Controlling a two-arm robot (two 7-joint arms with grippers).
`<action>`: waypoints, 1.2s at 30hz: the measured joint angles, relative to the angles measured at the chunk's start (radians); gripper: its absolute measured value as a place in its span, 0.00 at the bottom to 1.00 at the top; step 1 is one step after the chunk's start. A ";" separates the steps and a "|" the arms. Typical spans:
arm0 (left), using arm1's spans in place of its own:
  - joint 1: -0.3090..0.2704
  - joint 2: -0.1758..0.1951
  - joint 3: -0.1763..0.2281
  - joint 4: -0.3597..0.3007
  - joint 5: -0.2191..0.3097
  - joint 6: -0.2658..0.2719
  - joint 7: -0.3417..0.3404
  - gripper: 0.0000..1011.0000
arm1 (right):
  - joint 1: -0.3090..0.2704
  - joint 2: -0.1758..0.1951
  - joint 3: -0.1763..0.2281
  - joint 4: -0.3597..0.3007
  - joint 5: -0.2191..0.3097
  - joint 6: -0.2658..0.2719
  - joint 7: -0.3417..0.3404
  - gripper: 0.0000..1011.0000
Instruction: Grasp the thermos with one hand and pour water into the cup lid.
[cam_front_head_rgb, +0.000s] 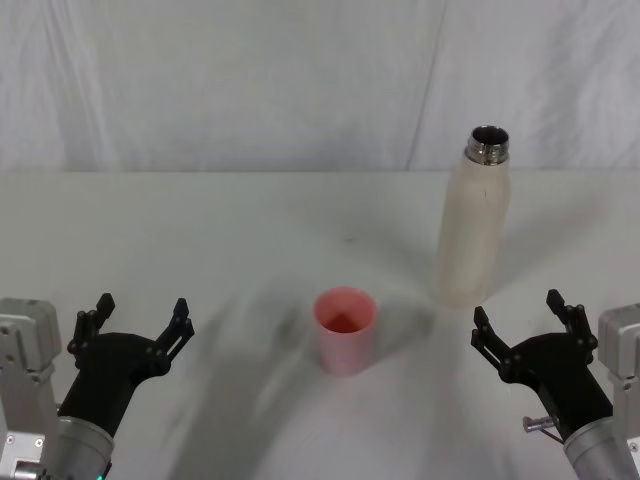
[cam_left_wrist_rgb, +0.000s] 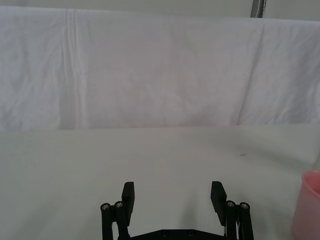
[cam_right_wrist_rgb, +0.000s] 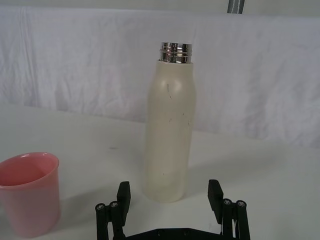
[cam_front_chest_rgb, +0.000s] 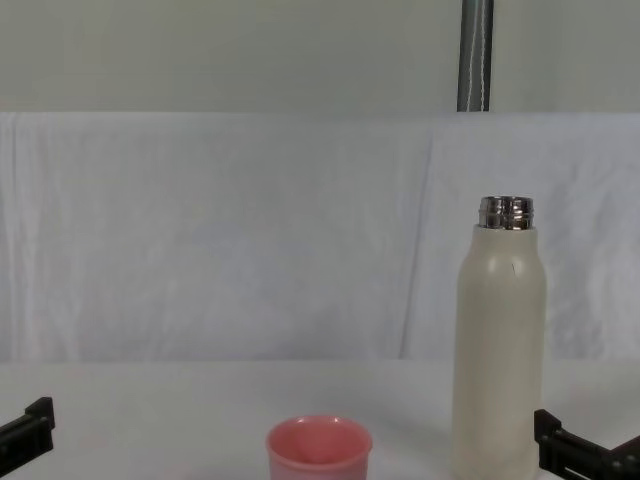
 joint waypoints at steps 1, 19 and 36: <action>0.000 0.000 0.000 0.000 0.000 0.000 0.000 0.99 | 0.000 0.000 0.000 0.000 0.000 0.000 0.000 0.99; 0.000 0.000 0.000 0.000 0.000 0.000 0.000 0.99 | 0.000 0.000 0.001 0.000 -0.001 0.000 0.000 0.99; 0.000 0.000 0.000 0.000 0.000 0.000 0.000 0.99 | 0.000 0.000 0.001 0.000 0.000 0.000 0.000 0.99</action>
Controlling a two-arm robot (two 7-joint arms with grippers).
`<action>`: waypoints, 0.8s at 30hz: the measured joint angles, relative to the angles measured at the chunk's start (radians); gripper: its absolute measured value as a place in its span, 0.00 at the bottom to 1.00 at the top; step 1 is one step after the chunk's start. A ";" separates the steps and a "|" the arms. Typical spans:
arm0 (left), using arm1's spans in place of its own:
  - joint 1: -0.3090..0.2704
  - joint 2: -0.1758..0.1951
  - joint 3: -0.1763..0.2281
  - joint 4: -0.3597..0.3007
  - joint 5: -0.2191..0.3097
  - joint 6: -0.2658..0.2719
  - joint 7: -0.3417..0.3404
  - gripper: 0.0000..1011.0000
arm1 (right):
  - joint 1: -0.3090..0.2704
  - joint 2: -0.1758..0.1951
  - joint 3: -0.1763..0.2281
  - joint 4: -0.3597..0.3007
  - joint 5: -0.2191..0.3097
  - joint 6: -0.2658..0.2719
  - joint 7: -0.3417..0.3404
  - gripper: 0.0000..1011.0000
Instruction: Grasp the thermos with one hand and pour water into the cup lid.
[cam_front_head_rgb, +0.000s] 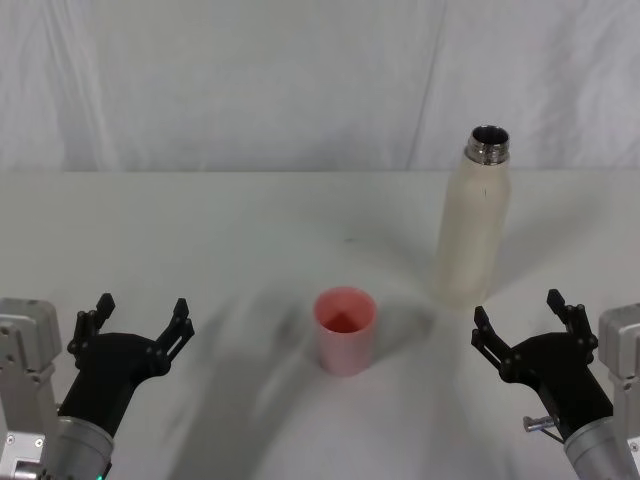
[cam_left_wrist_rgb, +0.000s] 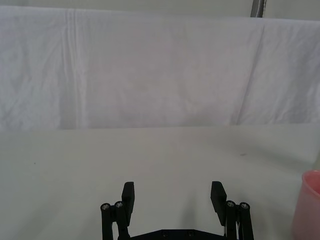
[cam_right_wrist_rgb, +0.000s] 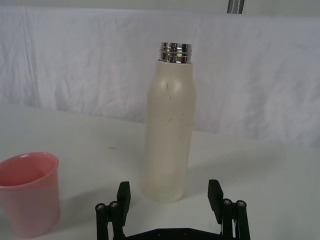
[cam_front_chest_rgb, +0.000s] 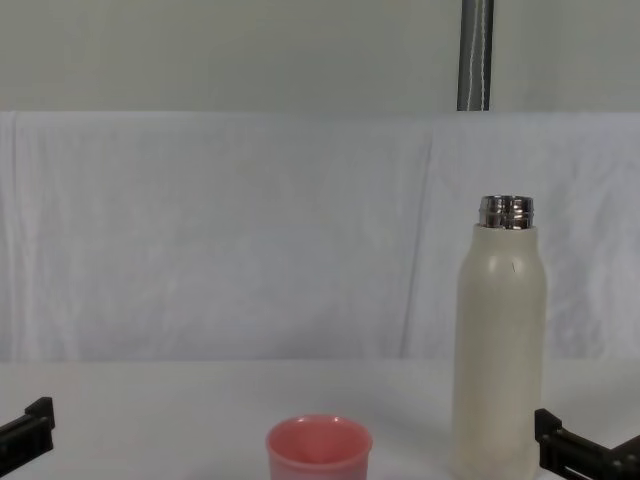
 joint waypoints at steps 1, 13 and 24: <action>0.000 0.000 0.000 0.000 0.000 0.000 0.000 0.99 | 0.000 0.000 0.000 0.000 0.000 0.000 0.000 0.99; 0.000 0.000 0.000 0.000 0.000 0.000 0.000 0.99 | 0.000 0.000 0.000 0.000 0.000 0.000 0.000 0.99; 0.000 0.000 0.000 0.000 0.000 0.000 0.000 0.99 | 0.000 0.000 0.000 0.000 0.000 0.000 0.000 0.99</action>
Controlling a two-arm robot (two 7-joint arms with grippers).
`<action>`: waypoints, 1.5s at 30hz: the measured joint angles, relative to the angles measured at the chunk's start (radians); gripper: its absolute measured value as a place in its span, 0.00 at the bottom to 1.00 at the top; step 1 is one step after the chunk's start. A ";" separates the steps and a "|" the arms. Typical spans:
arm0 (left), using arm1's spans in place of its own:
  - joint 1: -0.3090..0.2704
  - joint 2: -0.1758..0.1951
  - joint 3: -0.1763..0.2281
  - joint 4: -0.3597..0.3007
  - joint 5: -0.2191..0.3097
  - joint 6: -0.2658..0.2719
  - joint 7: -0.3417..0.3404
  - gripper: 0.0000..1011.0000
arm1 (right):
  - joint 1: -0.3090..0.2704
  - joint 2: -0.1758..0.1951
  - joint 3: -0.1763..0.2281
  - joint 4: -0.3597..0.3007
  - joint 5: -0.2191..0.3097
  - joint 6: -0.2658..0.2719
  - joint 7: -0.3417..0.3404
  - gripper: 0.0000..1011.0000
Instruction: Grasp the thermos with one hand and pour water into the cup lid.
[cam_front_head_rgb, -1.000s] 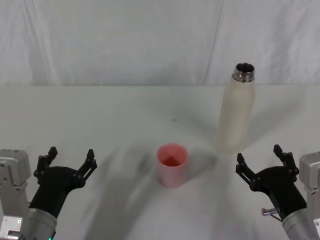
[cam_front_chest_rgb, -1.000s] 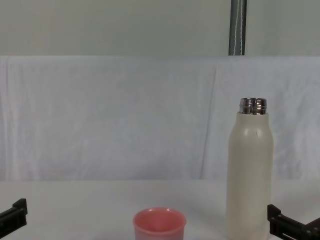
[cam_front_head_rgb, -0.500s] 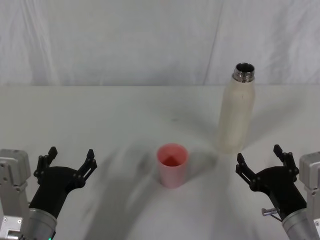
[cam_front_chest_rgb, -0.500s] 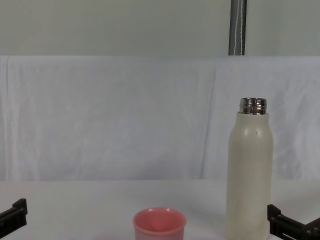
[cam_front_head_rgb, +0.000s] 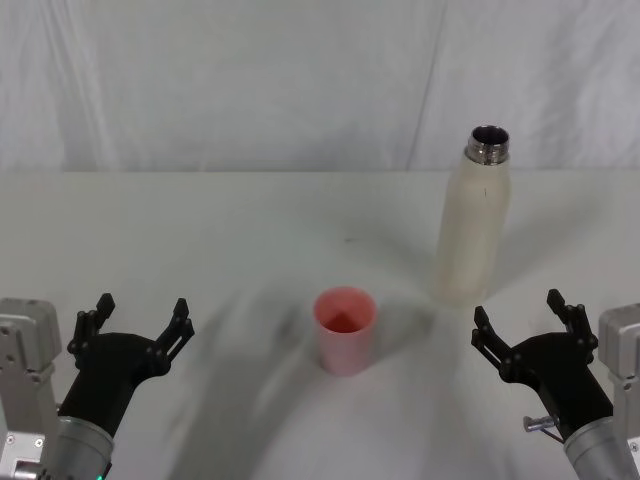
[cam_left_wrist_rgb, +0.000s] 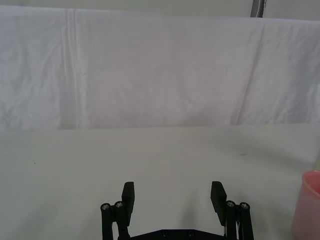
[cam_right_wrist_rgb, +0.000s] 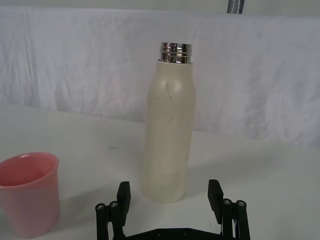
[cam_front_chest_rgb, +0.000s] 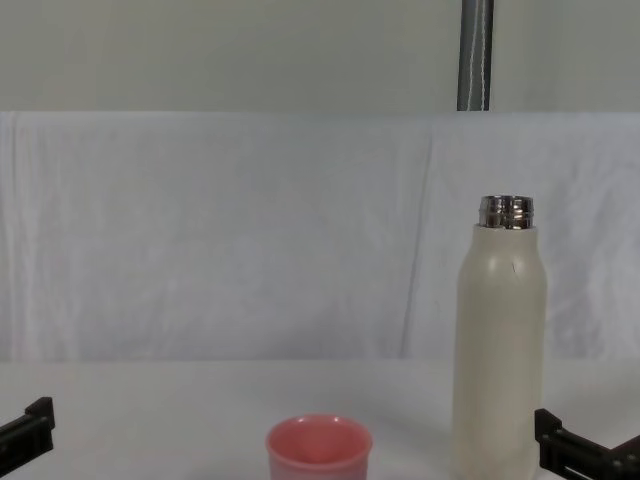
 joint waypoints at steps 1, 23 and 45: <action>0.000 0.000 0.000 0.000 0.000 0.000 0.000 0.99 | 0.000 0.000 0.000 0.000 0.000 0.000 0.000 0.99; 0.000 0.000 0.000 0.000 0.000 0.000 0.000 0.99 | 0.000 0.000 0.000 0.000 0.000 0.000 0.000 0.99; 0.000 0.000 0.000 0.000 0.000 0.000 0.000 0.99 | 0.000 0.000 0.000 0.000 0.000 0.000 0.000 0.99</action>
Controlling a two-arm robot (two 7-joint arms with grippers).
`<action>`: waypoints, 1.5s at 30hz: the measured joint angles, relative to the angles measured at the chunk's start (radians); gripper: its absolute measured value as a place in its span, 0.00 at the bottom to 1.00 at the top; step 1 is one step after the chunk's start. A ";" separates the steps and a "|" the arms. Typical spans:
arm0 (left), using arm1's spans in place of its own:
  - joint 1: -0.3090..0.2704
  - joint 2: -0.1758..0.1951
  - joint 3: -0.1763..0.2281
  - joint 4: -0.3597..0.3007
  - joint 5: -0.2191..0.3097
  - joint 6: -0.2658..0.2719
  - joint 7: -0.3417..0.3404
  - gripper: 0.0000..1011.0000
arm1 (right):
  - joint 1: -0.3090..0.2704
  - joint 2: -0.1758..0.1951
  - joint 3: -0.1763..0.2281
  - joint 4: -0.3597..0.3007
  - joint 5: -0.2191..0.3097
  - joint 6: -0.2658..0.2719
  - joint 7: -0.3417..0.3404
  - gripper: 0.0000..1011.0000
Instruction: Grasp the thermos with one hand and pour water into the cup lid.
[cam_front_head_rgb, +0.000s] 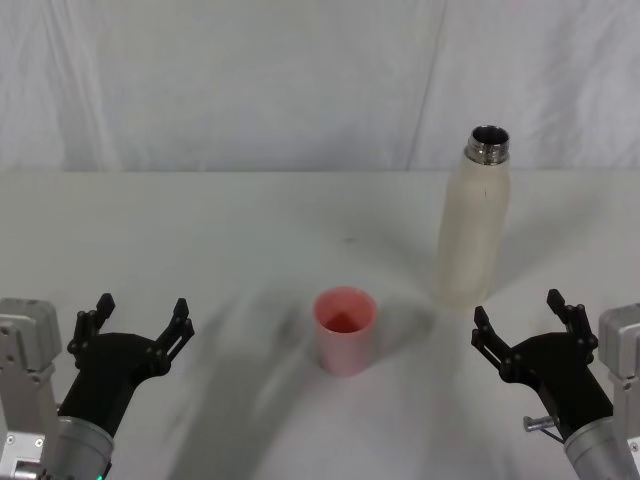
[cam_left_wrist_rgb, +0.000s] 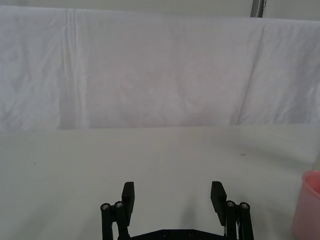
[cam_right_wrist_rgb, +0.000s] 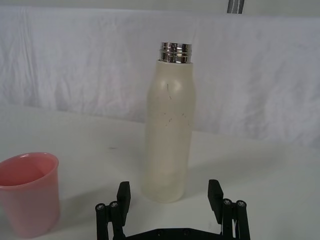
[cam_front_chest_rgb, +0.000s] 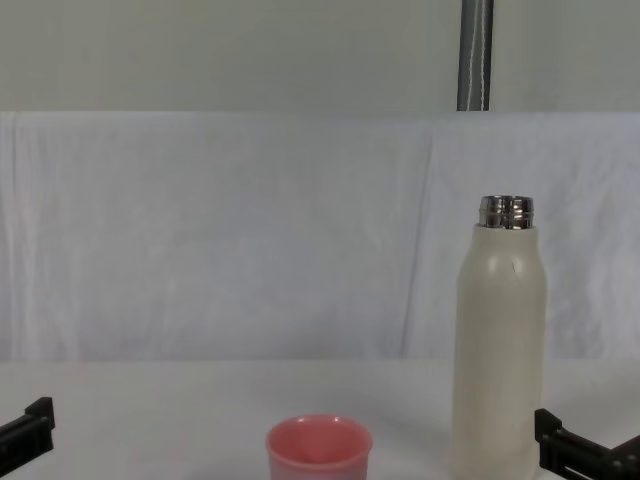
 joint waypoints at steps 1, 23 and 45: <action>0.000 0.000 0.000 0.000 0.000 0.000 0.000 0.99 | 0.000 0.000 0.000 0.000 0.000 0.000 0.000 0.99; 0.000 0.000 0.000 0.000 0.000 0.000 0.000 0.99 | 0.057 -0.020 0.075 0.018 0.110 0.029 0.180 0.99; 0.000 0.000 0.000 0.000 0.000 0.000 0.000 0.99 | 0.188 -0.023 0.070 0.176 0.146 0.071 0.227 0.99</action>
